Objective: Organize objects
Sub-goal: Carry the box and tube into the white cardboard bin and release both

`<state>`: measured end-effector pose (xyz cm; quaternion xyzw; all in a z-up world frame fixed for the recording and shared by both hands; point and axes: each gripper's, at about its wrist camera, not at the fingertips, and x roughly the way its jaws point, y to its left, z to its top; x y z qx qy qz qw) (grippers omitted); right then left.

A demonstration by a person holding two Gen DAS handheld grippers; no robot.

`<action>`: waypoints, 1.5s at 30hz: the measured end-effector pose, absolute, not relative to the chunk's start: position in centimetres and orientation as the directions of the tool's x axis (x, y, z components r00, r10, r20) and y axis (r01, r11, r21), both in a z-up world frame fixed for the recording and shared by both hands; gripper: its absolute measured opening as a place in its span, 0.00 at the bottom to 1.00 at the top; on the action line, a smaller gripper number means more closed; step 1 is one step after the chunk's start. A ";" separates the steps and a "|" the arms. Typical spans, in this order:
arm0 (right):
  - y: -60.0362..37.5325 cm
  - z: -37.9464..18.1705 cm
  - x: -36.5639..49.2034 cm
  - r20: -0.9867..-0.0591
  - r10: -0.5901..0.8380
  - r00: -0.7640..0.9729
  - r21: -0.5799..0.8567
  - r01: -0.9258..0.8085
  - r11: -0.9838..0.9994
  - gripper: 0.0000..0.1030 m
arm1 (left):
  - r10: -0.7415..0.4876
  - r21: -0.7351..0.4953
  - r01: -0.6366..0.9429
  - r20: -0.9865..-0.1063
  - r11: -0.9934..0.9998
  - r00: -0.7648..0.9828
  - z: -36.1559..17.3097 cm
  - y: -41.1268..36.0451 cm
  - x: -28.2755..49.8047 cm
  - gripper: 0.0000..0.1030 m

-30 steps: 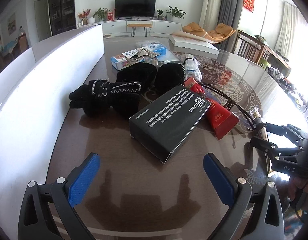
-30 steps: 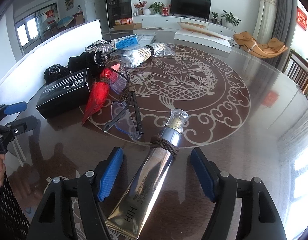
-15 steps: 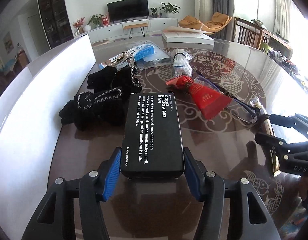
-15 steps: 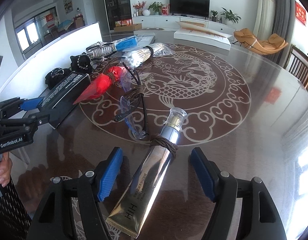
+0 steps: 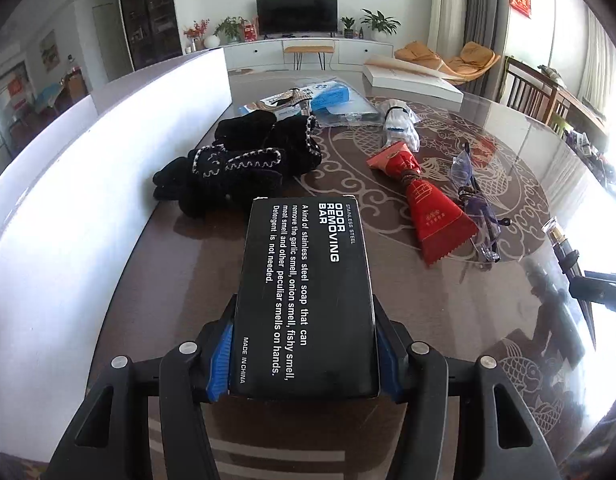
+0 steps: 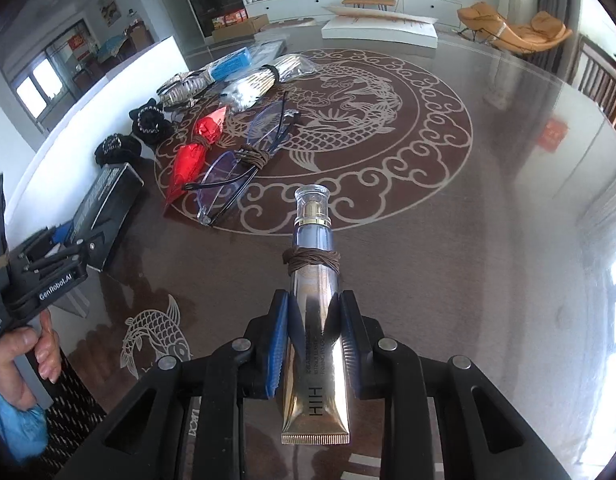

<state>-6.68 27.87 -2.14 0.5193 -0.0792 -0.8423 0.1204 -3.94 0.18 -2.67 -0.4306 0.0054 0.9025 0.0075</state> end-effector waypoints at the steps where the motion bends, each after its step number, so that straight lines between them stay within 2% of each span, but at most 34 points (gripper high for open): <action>1: 29.1 -1.8 -6.5 -0.844 -0.315 -0.434 0.309 0.087 -0.947 0.26 | 0.022 -0.030 0.001 -0.772 -1.000 -0.635 -2.5 -0.5 -3.1 0.55; 5: 31.8 0.6 -5.9 -0.776 -0.422 -0.470 0.467 0.022 -0.884 0.26 | 0.049 -0.105 0.042 -0.738 -0.994 -0.673 -0.3 -3.0 -0.8 0.56; 8: 31.3 3.5 -6.2 -0.710 -0.491 -0.505 0.551 0.037 -0.834 0.26 | 0.052 -0.154 0.077 -0.693 -0.985 -0.719 2.5 -5.1 0.3 0.56; 13: 26.5 8.5 -8.0 -0.620 -0.593 -0.513 0.616 0.150 -0.774 0.26 | 0.031 -0.233 0.147 -0.624 -0.961 -0.781 7.3 -9.7 1.8 0.56; 18: 17.3 12.3 -11.5 -0.564 -0.683 -0.464 0.619 0.310 -0.722 0.26 | -0.080 -0.243 0.270 -0.588 -0.932 -0.805 11.0 -16.5 2.4 0.56; 22: 7.8 14.1 -14.4 -0.539 -0.732 -0.417 0.591 0.432 -0.681 0.26 | -0.173 -0.226 0.390 -0.628 -0.892 -0.759 11.1 -22.4 1.3 0.56; 26: -1.6 14.1 -17.6 -0.546 -0.746 -0.381 0.553 0.505 -0.663 0.26 | -0.228 -0.200 0.498 -0.707 -0.844 -0.670 9.4 -27.3 -0.6 0.56; 30: -9.2 12.1 -20.2 -0.597 -0.708 -0.377 0.484 0.535 -0.693 0.26 | -0.207 -0.165 0.542 -0.804 -0.824 -0.558 5.9 -29.1 -3.2 0.56; 32: -12.0 10.1 -21.3 -0.670 -0.651 -0.356 0.434 0.524 -0.733 0.27 | -0.188 -0.127 0.549 -0.857 -0.826 -0.480 4.0 -29.1 -4.5 0.58; 33: -13.0 9.0 -21.6 -0.702 -0.627 -0.338 0.417 0.518 -0.747 0.31 | -0.181 -0.115 0.552 -0.873 -0.826 -0.453 3.2 -29.0 -4.8 0.63; 34: -13.5 8.2 -21.6 -0.720 -0.613 -0.324 0.407 0.518 -0.752 0.42 | -0.209 -0.079 0.551 -0.874 -0.831 -0.439 3.0 -28.5 -5.1 0.75; 36: -13.9 7.5 -21.0 -0.726 -0.603 -0.330 0.382 0.535 -0.753 0.52 | -0.222 -0.068 0.543 -0.864 -0.837 -0.451 2.9 -27.7 -5.1 0.89; 40: -11.9 7.8 -18.8 -0.704 -0.595 -0.389 0.312 0.583 -0.750 0.66 | -0.173 -0.150 0.525 -0.839 -0.837 -0.516 3.0 -27.0 -4.8 0.91; 45: -5.2 8.7 -14.7 -0.648 -0.559 -0.517 0.195 0.597 -0.778 0.81 | -0.219 -0.162 0.492 -0.748 -0.855 -0.627 5.1 -24.0 -2.9 0.91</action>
